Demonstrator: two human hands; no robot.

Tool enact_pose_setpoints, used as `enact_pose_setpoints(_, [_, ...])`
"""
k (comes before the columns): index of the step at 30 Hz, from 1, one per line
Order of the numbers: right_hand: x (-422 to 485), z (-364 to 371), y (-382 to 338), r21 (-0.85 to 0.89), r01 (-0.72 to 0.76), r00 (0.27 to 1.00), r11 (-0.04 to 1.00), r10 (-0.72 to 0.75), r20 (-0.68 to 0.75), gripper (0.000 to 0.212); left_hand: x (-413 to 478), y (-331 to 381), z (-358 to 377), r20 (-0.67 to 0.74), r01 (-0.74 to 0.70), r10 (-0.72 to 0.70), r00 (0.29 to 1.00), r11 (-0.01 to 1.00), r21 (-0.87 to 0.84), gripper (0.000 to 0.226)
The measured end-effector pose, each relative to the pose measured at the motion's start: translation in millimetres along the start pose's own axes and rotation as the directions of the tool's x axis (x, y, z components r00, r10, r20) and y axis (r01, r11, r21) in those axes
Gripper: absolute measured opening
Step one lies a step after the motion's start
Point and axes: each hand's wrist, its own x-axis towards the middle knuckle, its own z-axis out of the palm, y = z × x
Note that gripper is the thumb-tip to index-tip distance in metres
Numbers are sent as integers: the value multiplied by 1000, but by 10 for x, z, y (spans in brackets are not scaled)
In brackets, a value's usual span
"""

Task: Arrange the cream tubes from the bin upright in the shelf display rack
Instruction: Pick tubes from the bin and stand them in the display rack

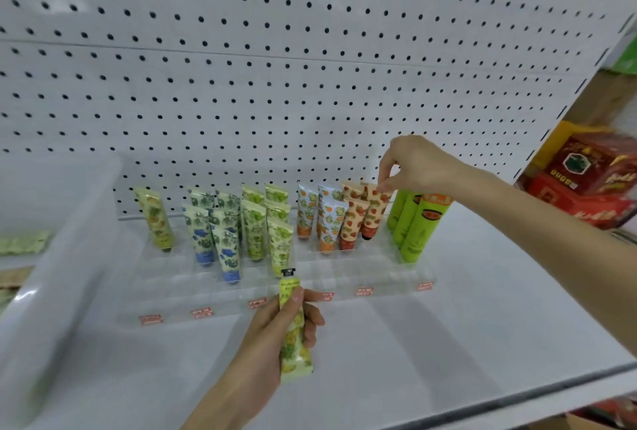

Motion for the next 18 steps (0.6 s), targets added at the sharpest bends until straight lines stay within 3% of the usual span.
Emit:
enact_pose_setpoints(6, [49,-4,-38,-83,7,1000,997,-8,-11,9,-3,-6,6,-31,15,-16,999,1000,-16,31])
enact_pose_setpoints(18, [-9,11,-13,-24,39,999,999,-39,9,12,25,9,-22,7,42,-42,999,999,-4,33])
